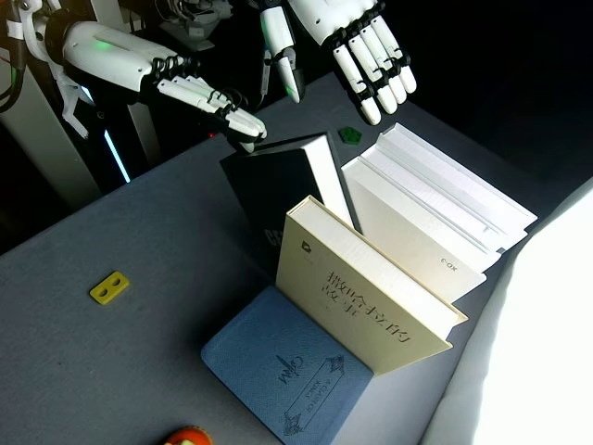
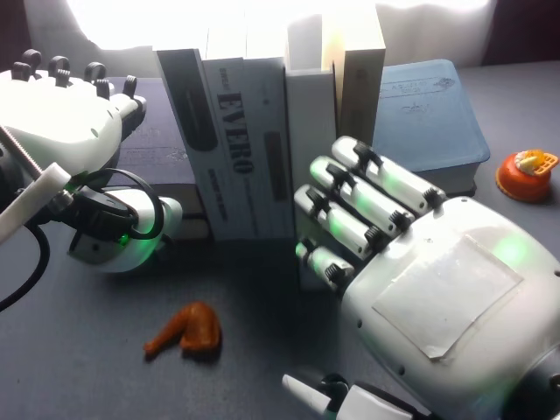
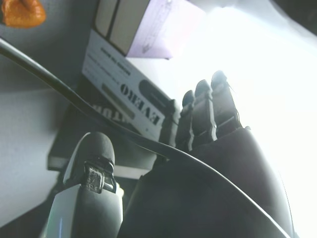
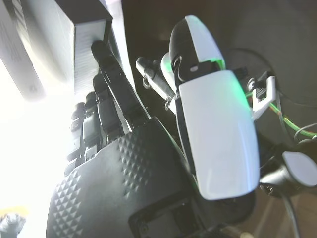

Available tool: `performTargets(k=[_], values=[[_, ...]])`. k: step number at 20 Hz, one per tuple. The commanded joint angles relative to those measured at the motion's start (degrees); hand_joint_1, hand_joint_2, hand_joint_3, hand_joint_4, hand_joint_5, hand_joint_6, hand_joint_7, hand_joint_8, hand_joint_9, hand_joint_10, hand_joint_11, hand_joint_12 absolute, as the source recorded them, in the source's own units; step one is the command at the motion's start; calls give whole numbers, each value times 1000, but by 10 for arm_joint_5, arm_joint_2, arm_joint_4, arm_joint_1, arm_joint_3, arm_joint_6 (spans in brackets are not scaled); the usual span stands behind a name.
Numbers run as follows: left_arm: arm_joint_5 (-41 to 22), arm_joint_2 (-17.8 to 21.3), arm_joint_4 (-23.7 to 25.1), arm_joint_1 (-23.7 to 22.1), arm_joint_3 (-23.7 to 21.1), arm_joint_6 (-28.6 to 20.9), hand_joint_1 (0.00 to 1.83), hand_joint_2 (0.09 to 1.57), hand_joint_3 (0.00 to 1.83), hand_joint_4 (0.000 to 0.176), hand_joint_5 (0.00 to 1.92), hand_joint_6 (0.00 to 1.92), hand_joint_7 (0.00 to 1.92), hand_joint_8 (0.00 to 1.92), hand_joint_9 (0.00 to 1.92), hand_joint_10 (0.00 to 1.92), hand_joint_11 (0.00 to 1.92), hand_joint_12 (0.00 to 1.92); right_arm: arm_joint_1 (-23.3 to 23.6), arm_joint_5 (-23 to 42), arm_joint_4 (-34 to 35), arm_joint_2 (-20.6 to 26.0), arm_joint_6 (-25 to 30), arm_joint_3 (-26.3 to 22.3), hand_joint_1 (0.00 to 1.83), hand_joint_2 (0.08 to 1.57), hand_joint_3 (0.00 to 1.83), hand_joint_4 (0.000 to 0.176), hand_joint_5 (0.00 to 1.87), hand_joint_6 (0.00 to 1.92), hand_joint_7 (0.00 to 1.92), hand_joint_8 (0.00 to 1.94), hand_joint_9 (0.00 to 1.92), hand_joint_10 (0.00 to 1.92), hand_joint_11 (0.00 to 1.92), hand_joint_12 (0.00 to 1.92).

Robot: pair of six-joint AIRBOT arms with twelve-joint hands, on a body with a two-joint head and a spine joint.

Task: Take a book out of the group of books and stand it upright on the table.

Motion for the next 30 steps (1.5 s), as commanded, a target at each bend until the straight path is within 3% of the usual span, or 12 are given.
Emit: performTargets(k=[1, 6, 18, 21, 22, 24, 30], values=[[5, 1, 58, -7, 1, 2, 184, 1371, 3, 0, 49, 4, 0, 0, 0, 0, 0, 0, 1, 29, -51, 2, -2, -2, 0, 1213, 4, 0, 525, 48, 132, 4, 0, 0, 0, 0], [5, 1, 58, -6, 1, 2, 276, 1354, 0, 0, 85, 15, 11, 3, 0, 0, 0, 0, -17, 23, -51, 2, -6, -2, 0, 1209, 2, 0, 513, 41, 143, 7, 8, 3, 0, 0], [5, 1, 59, -6, 1, 2, 205, 1367, 1, 0, 55, 2, 11, 3, 0, 0, 0, 0, -50, -3, -52, -10, 10, 41, 0, 1214, 3, 0, 526, 41, 139, 11, 35, 14, 28, 14], [5, 1, 59, -6, 1, 2, 240, 1360, 0, 0, 72, 8, 12, 2, 0, 0, 0, 0, -68, -8, -89, -15, 26, 49, 0, 1216, 3, 0, 531, 41, 129, 4, 47, 18, 41, 28], [5, 1, 59, -6, 1, 2, 216, 1366, 1, 0, 70, 5, 13, 1, 0, 0, 0, 0, -70, -11, -91, -15, 28, 51, 0, 1214, 0, 0, 543, 27, 140, 5, 68, 7, 7, 207], [5, 1, 59, -6, 1, 2, 196, 1371, 2, 0, 51, 3, 11, 2, 0, 0, 0, 0, -77, -17, -91, -16, 29, 51, 0, 1217, 0, 0, 554, 24, 153, 3, 97, 12, 0, 352], [5, 1, 59, -7, 1, 2, 197, 1368, 0, 0, 54, 1, 29, 6, 5, 2, 3, 1, -94, -32, -92, -18, 32, 54, 3, 1221, 0, 0, 578, 26, 206, 7, 169, 32, 0, 570]])
